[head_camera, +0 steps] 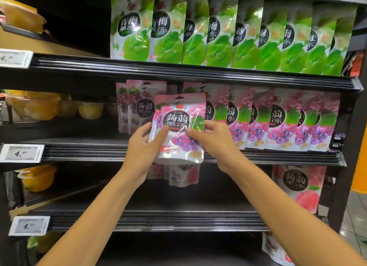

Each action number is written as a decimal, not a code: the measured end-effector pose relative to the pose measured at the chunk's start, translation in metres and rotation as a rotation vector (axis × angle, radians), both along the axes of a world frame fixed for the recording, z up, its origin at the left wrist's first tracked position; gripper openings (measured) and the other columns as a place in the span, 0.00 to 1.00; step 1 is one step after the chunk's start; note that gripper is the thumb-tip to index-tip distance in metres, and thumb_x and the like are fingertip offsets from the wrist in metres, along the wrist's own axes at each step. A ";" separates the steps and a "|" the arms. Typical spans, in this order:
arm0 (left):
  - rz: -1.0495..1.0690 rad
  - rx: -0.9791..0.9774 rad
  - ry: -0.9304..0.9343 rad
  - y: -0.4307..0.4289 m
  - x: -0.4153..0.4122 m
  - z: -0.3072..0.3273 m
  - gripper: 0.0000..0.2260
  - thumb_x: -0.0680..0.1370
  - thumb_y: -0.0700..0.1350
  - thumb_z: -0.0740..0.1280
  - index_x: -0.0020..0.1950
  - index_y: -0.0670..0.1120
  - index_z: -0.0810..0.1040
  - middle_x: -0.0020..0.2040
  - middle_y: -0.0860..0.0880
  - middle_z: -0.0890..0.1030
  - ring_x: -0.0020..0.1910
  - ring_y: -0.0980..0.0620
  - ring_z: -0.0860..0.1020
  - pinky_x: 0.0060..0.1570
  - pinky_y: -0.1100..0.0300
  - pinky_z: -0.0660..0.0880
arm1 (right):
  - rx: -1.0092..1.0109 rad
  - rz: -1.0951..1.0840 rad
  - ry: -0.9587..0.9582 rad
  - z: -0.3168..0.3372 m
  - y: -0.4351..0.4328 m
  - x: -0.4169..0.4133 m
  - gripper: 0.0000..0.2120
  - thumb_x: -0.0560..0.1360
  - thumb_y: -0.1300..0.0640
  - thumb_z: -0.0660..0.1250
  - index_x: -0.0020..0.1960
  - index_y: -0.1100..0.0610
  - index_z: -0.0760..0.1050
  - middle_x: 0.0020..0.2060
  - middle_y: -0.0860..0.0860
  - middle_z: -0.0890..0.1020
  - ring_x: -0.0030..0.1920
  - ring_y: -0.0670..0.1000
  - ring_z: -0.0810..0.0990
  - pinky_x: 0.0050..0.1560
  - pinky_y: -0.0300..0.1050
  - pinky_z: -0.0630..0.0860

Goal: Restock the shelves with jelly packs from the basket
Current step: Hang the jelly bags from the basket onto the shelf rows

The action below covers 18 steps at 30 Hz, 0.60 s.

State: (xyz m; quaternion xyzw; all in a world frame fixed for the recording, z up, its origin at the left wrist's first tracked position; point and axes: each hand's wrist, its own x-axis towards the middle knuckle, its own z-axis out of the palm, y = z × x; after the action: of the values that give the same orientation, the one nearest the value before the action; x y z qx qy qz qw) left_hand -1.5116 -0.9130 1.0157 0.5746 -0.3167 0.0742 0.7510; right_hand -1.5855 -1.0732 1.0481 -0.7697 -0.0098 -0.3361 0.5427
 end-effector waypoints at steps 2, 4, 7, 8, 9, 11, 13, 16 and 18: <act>0.070 0.030 -0.106 -0.001 0.003 0.009 0.15 0.74 0.55 0.71 0.58 0.53 0.77 0.51 0.61 0.83 0.48 0.68 0.81 0.41 0.76 0.75 | 0.023 -0.029 -0.026 0.011 -0.004 0.006 0.11 0.73 0.63 0.73 0.54 0.65 0.79 0.42 0.57 0.85 0.38 0.47 0.85 0.35 0.39 0.81; 0.212 0.109 -0.206 -0.003 0.008 0.013 0.16 0.76 0.53 0.70 0.63 0.55 0.73 0.55 0.67 0.75 0.53 0.69 0.76 0.46 0.79 0.72 | 0.014 -0.070 -0.054 0.023 -0.006 0.013 0.05 0.74 0.65 0.73 0.44 0.57 0.80 0.35 0.53 0.84 0.29 0.42 0.81 0.24 0.32 0.71; 0.338 0.262 -0.397 -0.007 0.010 0.011 0.18 0.78 0.51 0.69 0.67 0.55 0.73 0.65 0.63 0.69 0.67 0.59 0.69 0.65 0.62 0.69 | -0.006 -0.189 -0.079 0.030 -0.004 0.028 0.07 0.73 0.63 0.73 0.41 0.52 0.79 0.39 0.56 0.86 0.40 0.55 0.86 0.36 0.48 0.82; 0.346 0.302 -0.433 -0.010 0.009 0.009 0.17 0.78 0.50 0.68 0.67 0.56 0.74 0.66 0.62 0.66 0.71 0.57 0.66 0.69 0.58 0.66 | -0.021 -0.229 -0.077 0.029 -0.003 0.033 0.05 0.73 0.62 0.74 0.43 0.53 0.80 0.39 0.57 0.86 0.43 0.58 0.85 0.44 0.55 0.83; 0.348 0.334 -0.454 -0.013 0.008 0.007 0.16 0.79 0.49 0.68 0.67 0.56 0.74 0.67 0.61 0.65 0.72 0.58 0.64 0.70 0.57 0.63 | -0.030 -0.256 -0.077 0.026 -0.003 0.037 0.04 0.73 0.61 0.74 0.46 0.54 0.81 0.40 0.56 0.86 0.44 0.59 0.85 0.48 0.59 0.82; 0.356 0.381 -0.469 -0.020 0.007 0.003 0.16 0.79 0.48 0.67 0.67 0.56 0.74 0.71 0.57 0.65 0.73 0.58 0.63 0.70 0.60 0.61 | -0.031 -0.271 -0.060 0.020 -0.001 0.044 0.08 0.74 0.61 0.73 0.52 0.55 0.80 0.44 0.56 0.86 0.47 0.59 0.84 0.51 0.61 0.80; 0.373 0.411 -0.465 -0.025 0.008 -0.002 0.18 0.79 0.47 0.67 0.69 0.53 0.74 0.74 0.53 0.65 0.73 0.57 0.63 0.69 0.63 0.59 | -0.029 -0.270 -0.047 0.016 0.000 0.047 0.17 0.75 0.60 0.71 0.64 0.58 0.76 0.55 0.57 0.83 0.55 0.58 0.82 0.57 0.60 0.79; 0.403 0.420 -0.460 -0.030 0.008 -0.005 0.18 0.79 0.46 0.67 0.69 0.52 0.73 0.75 0.52 0.64 0.73 0.56 0.63 0.67 0.64 0.58 | -0.082 -0.286 -0.056 0.015 0.000 0.046 0.25 0.77 0.59 0.69 0.73 0.59 0.67 0.64 0.56 0.78 0.63 0.56 0.78 0.63 0.57 0.76; 0.411 0.425 -0.449 -0.032 0.007 -0.006 0.20 0.79 0.46 0.67 0.71 0.51 0.72 0.76 0.52 0.63 0.74 0.55 0.63 0.69 0.62 0.59 | -0.139 -0.303 -0.053 0.015 0.000 0.043 0.27 0.78 0.58 0.68 0.74 0.60 0.65 0.64 0.56 0.77 0.63 0.55 0.77 0.62 0.55 0.76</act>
State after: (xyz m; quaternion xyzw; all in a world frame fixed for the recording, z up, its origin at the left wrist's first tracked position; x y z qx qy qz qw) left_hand -1.5042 -0.9451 1.0100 0.7388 -0.3601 0.2803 0.4959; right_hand -1.5428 -1.0736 1.0632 -0.7889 0.0689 -0.4328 0.4308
